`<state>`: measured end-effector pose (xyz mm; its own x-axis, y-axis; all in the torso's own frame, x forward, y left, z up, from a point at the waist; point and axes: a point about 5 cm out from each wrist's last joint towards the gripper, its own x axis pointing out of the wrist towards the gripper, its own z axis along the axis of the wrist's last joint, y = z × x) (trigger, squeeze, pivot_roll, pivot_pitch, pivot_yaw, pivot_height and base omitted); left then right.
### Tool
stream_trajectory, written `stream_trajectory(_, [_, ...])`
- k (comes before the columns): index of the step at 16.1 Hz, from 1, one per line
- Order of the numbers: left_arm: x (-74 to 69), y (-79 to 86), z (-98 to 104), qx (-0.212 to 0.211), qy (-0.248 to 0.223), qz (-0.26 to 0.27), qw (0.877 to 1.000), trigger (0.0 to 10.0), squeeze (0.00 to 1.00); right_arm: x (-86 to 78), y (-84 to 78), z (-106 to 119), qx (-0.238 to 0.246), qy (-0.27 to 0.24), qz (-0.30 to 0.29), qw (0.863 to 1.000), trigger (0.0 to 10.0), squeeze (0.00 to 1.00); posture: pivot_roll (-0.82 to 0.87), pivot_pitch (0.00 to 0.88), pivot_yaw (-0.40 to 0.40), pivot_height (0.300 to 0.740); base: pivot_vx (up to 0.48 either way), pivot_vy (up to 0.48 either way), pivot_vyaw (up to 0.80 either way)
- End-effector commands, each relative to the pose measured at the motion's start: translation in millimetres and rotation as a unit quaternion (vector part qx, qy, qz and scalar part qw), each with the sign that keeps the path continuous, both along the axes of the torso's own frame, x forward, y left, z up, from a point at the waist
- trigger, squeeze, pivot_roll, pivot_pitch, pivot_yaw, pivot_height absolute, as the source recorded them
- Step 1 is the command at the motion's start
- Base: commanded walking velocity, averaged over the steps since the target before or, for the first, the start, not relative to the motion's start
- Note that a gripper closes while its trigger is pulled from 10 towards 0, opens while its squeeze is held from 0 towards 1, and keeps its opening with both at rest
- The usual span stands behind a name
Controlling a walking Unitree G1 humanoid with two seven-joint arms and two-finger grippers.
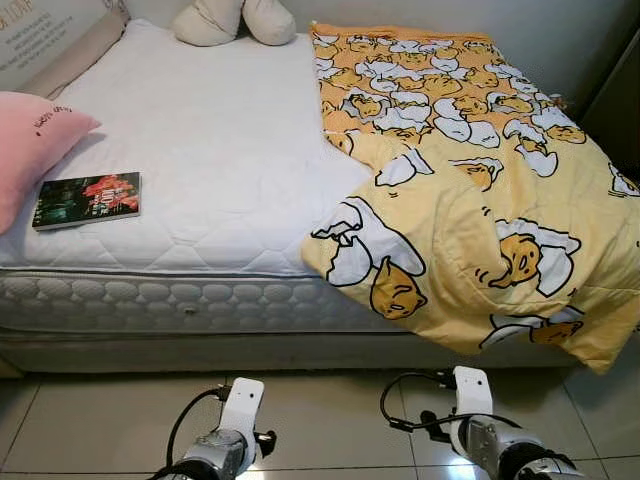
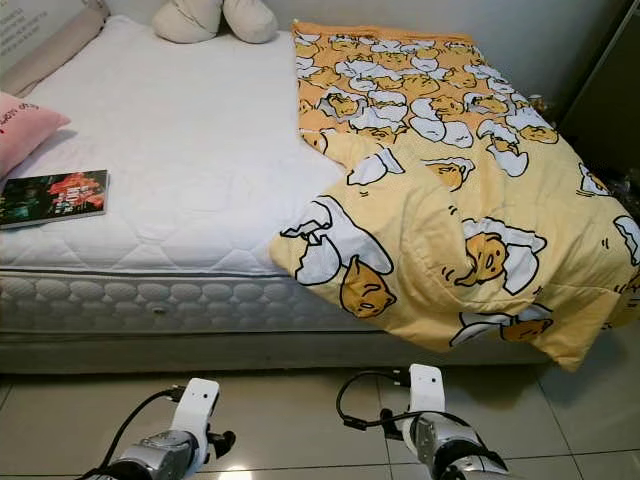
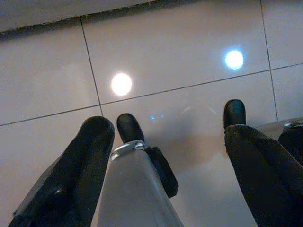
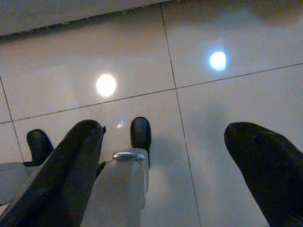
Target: Clean up the room
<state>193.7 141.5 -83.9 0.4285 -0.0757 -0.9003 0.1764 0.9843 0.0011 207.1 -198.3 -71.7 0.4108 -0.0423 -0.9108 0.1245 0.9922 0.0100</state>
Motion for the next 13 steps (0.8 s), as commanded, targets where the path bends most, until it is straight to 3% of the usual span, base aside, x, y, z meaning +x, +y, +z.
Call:
stream_trajectory(1, [-2.5,-4.5,-1.2,-0.002,0.003,-0.007,1.0,10.0,0.0,-2.8,-3.8,-0.8,-0.006,0.006,0.005,1.0,10.0,0.0,-0.12,0.0,-0.042,0.74,0.0,0.0,0.0])
stream_trajectory(5, [-0.8,-9.3,-0.3,-0.002,0.001,-0.013,1.0,10.0,0.0,-3.8,-4.4,-1.3,-0.01,0.008,0.012,1.0,10.0,0.0,-0.12,0.0,-0.049,0.74,0.0,0.0,0.0])
stream_trajectory(13, [2.0,-1.4,1.0,0.003,-0.001,-0.007,1.0,10.0,0.0,-2.6,-2.5,-1.0,-0.005,0.006,0.007,1.0,10.0,0.0,-0.1,0.0,-0.057,0.74,0.0,0.0,0.0])
